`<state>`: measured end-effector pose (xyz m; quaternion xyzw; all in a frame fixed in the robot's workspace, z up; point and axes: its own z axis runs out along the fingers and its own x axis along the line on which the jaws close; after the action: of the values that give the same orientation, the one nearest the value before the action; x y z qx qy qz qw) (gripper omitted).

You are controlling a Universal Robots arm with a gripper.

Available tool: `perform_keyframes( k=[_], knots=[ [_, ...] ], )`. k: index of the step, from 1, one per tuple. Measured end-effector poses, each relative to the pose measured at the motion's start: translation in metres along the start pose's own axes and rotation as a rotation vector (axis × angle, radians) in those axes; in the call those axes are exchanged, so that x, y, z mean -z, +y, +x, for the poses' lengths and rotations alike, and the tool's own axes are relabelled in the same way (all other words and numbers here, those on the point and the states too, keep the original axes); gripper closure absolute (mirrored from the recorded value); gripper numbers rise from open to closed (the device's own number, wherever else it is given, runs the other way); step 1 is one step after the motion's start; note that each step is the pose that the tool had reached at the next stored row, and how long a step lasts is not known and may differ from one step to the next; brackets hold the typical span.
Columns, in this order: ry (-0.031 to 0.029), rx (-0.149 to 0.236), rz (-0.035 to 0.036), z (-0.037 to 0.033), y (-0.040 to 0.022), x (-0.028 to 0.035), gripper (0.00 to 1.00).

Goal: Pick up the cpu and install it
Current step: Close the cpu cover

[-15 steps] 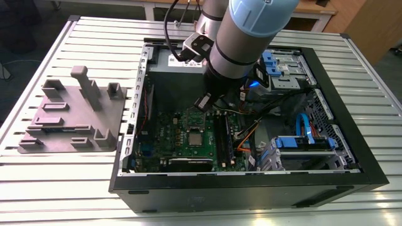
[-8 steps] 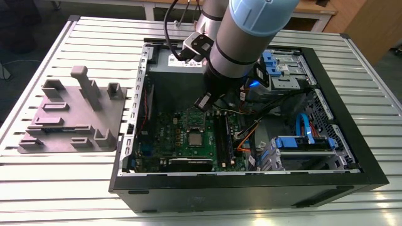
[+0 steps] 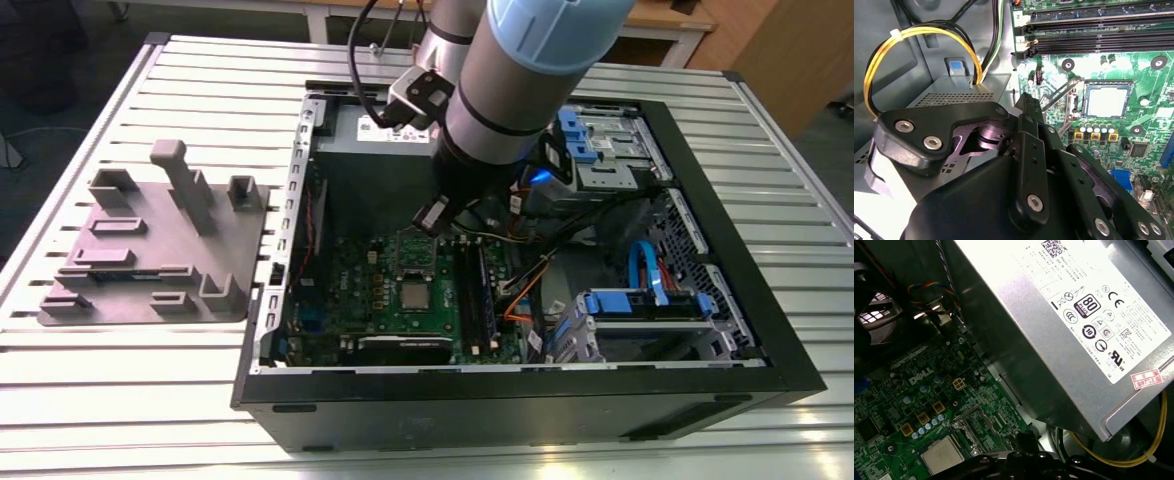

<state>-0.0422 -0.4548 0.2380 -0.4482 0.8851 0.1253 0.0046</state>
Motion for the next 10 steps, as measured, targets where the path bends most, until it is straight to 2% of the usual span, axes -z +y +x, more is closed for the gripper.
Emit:
perform_keyframes(
  k=[10],
  knots=[
    [0.0001,0.000,0.0001,-0.0001,0.0004,0.0016,0.89]
  ],
)
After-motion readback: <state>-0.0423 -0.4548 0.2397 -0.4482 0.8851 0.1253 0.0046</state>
